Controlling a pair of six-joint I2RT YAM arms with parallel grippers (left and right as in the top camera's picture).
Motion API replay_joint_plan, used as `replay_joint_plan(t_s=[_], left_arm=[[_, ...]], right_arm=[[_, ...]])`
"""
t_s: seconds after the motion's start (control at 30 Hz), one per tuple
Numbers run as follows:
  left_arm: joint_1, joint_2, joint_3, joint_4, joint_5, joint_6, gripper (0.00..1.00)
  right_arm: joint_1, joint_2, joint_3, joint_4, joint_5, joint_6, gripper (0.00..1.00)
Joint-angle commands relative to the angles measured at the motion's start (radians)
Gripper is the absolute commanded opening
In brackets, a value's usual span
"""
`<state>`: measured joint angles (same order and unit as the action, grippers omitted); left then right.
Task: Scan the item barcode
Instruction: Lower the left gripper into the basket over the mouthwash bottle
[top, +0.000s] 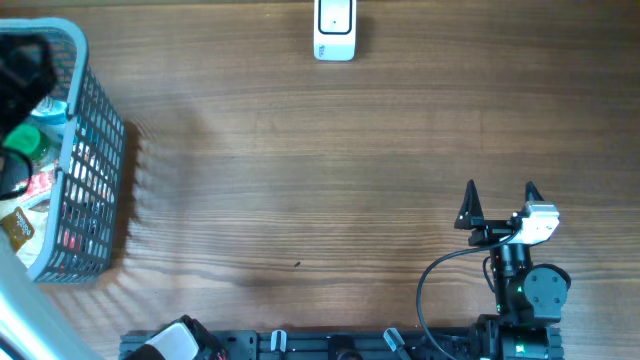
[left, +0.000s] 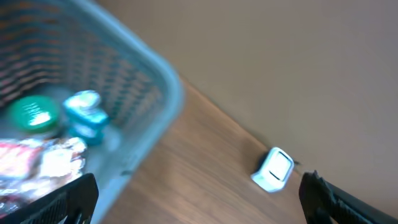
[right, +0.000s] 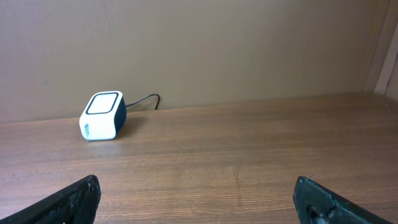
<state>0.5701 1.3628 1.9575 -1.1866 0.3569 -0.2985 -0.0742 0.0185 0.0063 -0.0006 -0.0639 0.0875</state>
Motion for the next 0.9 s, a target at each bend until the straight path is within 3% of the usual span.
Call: replay_joint_plan(t_s=[0.0,0.17,0.6,0.73,0.87], left_arm=[[0.025,0.01,0.02,-0.006,-0.144,-0.032,1.0],[0.025,0.017,0.02,0.011,-0.285,-0.032,1.0],[0.038,0.192,0.019,-0.008,-0.329,-0.059,1.0],[0.06,0.238,0.019,-0.011,-0.385,-0.169,1.0],[0.063,0.295,0.019,-0.007,-0.385,-0.185,1.0]], right_arm=[[0.003,-0.002,-0.001,0.002,-0.009,-0.009,1.0],[0.003,-0.002,-0.001,0.002,-0.009,-0.009,1.0],[0.003,-0.002,-0.001,0.002,-0.008,-0.009,1.0],[0.003,-0.002,-0.001,0.002,-0.009,-0.009,1.0],[0.003,-0.002,-0.001,0.002,-0.009,-0.009,1.0]])
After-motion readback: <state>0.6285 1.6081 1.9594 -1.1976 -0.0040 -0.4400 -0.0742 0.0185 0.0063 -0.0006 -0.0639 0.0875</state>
